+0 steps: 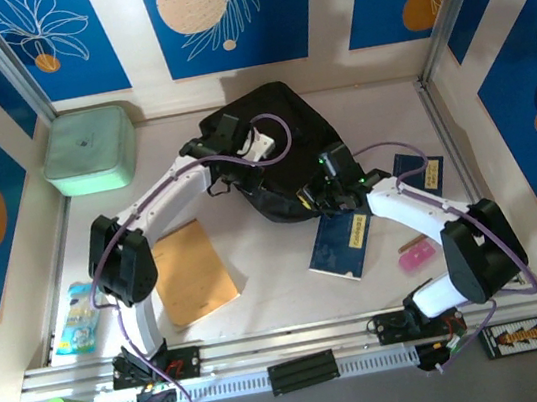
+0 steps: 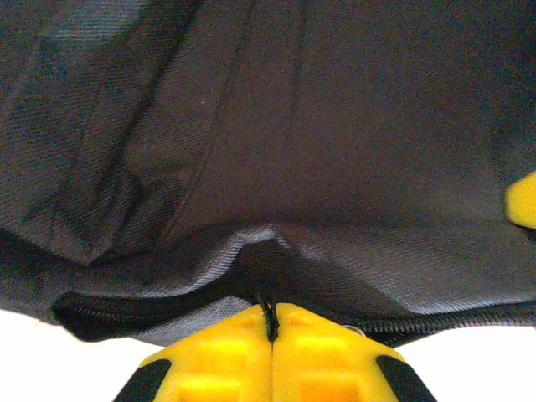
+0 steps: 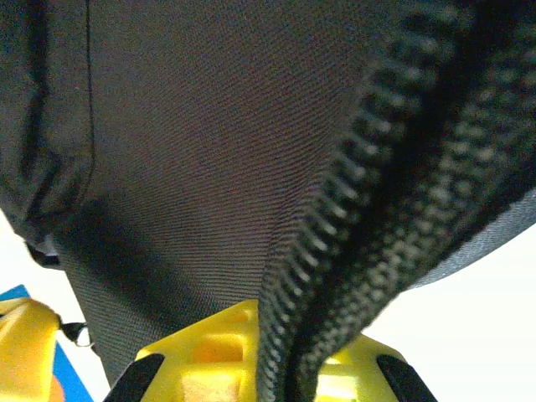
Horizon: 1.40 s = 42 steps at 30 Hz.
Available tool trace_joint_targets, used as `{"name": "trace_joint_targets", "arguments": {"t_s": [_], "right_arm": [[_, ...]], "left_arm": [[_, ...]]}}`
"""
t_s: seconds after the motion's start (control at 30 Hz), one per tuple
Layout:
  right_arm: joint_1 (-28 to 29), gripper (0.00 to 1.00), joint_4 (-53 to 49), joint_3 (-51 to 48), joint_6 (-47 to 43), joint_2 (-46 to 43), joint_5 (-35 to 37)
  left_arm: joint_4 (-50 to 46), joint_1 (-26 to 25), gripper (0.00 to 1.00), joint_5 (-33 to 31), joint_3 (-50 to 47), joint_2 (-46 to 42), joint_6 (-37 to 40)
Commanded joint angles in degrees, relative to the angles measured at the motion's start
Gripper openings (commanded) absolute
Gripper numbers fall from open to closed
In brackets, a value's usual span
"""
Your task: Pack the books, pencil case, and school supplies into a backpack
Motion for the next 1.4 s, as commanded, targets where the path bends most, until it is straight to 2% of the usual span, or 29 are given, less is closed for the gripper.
{"name": "trace_joint_targets", "arguments": {"t_s": [0.0, 0.17, 0.27, 0.33, 0.5, 0.77, 0.83, 0.93, 0.97, 1.03, 1.07, 1.17, 1.2, 1.27, 1.37], "right_arm": [[0.8, 0.0, -8.6, 0.3, -4.4, 1.9, -0.3], [1.1, 0.0, -9.3, -0.5, -4.3, 2.6, -0.5], [1.0, 0.0, -10.5, -0.2, -5.4, 2.4, 0.7], [0.9, 0.0, -11.4, 0.2, -6.1, 2.1, 1.3], [0.4, 0.0, -13.0, -0.4, -6.8, 1.9, 2.6], [-0.9, 0.0, -16.9, -1.6, -6.2, 0.4, 6.7], [-1.4, 0.0, -16.2, -1.8, -6.6, 0.2, 6.6], [-1.7, 0.0, -13.6, -1.1, -9.6, 0.2, 5.0], [-1.7, 0.0, -11.4, -1.0, -11.6, 0.0, 3.3], [-2.1, 0.07, -6.8, -0.5, -14.9, 0.3, -0.9], [-2.0, 0.15, -5.7, 0.0, -16.5, 0.2, -2.3], [-1.4, 0.43, -5.2, 1.2, -19.2, -1.8, -2.7], [-1.2, 0.49, -5.0, 1.4, -20.1, -3.0, -2.7], [-0.9, 0.57, -6.0, 2.5, -23.6, -5.4, -3.0], [-0.6, 0.63, -8.8, 3.8, -29.0, -9.3, -2.2]], "left_arm": [[-2.5, 2.7, 0.0, 6.4, 3.9, 0.5, 4.6], [-5.9, 2.6, 0.0, 13.9, 7.9, 3.1, 7.0], [-8.1, 2.7, 0.0, 13.8, 10.5, 5.8, 7.5], [-9.4, 2.6, 0.0, 11.3, 12.1, 7.6, 7.1], [-8.5, 2.7, 0.0, -3.1, 13.6, 9.9, 3.4], [-9.9, 4.2, 0.0, -15.1, 13.2, 8.9, -2.0], [-9.5, 4.9, 0.0, -12.9, 12.0, 7.3, -3.3], [-6.0, 5.2, 0.0, -1.4, 8.2, 3.7, -3.2], [-4.7, 5.2, 0.0, 4.9, 6.7, 2.5, -2.9], [-1.9, 5.1, 0.0, 12.2, 4.4, 0.6, -3.4], [-0.2, 5.0, 0.0, 14.1, 3.0, -0.2, -4.5], [3.4, 5.0, 0.0, 15.0, -0.1, -1.7, -7.7], [4.4, 5.0, 0.0, 14.5, -0.9, -2.1, -8.7], [6.7, 5.1, 0.0, 13.4, -3.2, -3.5, -10.7], [9.4, 5.2, 0.01, 12.9, -5.5, -5.6, -12.0]]}}
